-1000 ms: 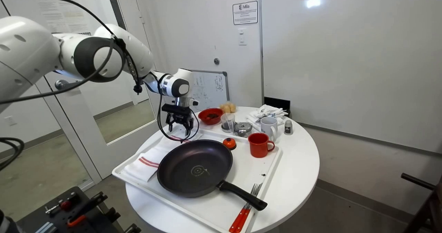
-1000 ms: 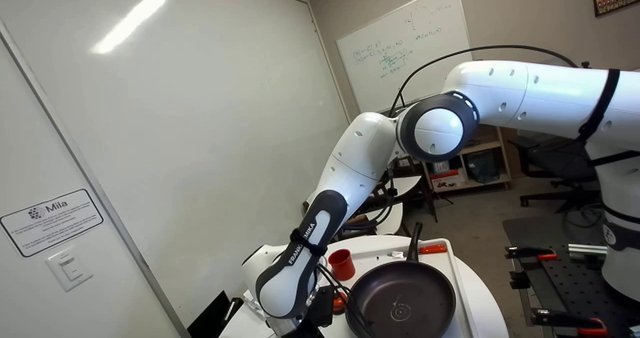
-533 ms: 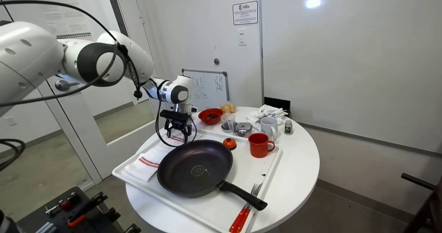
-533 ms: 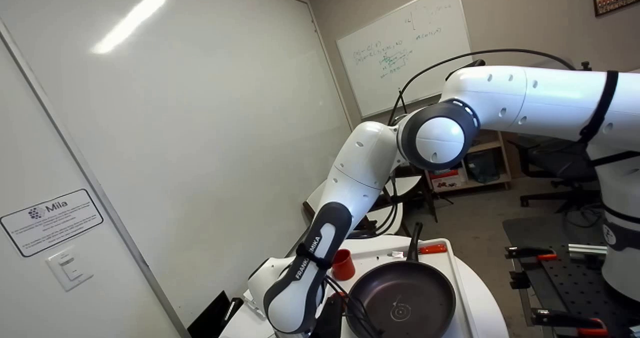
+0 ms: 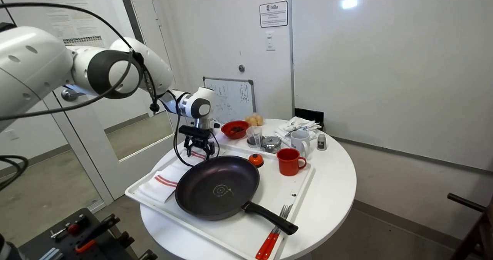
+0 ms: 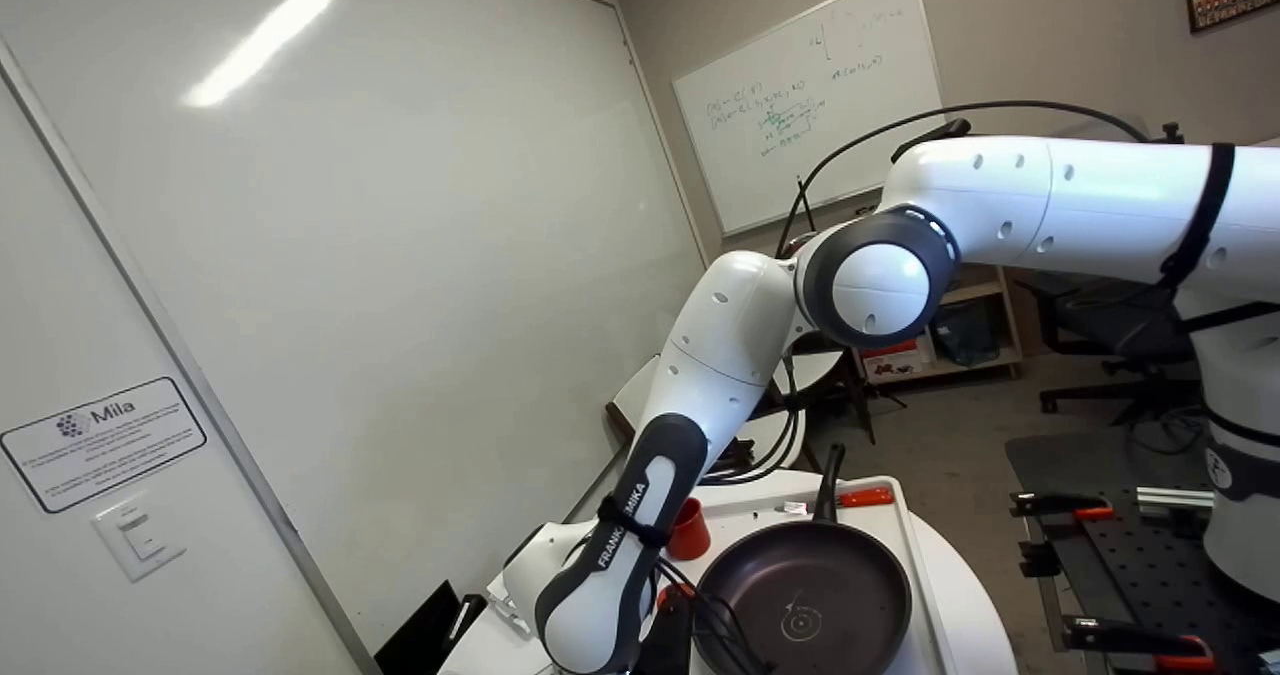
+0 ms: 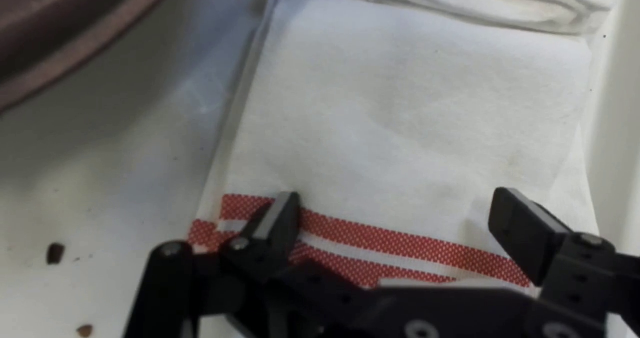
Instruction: Use the napkin on the top to wipe the pan
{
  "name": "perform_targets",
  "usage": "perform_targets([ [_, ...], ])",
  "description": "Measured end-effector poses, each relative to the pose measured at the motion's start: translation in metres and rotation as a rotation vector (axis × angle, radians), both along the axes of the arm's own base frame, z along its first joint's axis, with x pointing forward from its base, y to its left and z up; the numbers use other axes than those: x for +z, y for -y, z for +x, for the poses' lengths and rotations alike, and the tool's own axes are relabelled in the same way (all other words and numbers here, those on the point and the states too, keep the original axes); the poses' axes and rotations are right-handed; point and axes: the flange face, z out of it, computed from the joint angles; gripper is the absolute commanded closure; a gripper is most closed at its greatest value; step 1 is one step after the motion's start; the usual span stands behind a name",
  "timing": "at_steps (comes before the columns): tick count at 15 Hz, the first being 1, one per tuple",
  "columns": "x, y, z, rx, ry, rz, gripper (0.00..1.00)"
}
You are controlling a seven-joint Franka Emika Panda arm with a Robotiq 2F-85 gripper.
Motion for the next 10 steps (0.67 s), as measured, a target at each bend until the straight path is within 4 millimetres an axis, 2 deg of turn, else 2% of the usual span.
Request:
perform_targets([
  [5, -0.0009, 0.0020, 0.0002, -0.010, 0.001, -0.018, 0.66],
  [10, 0.0063, -0.0052, 0.0016, -0.021, 0.010, -0.023, 0.99],
])
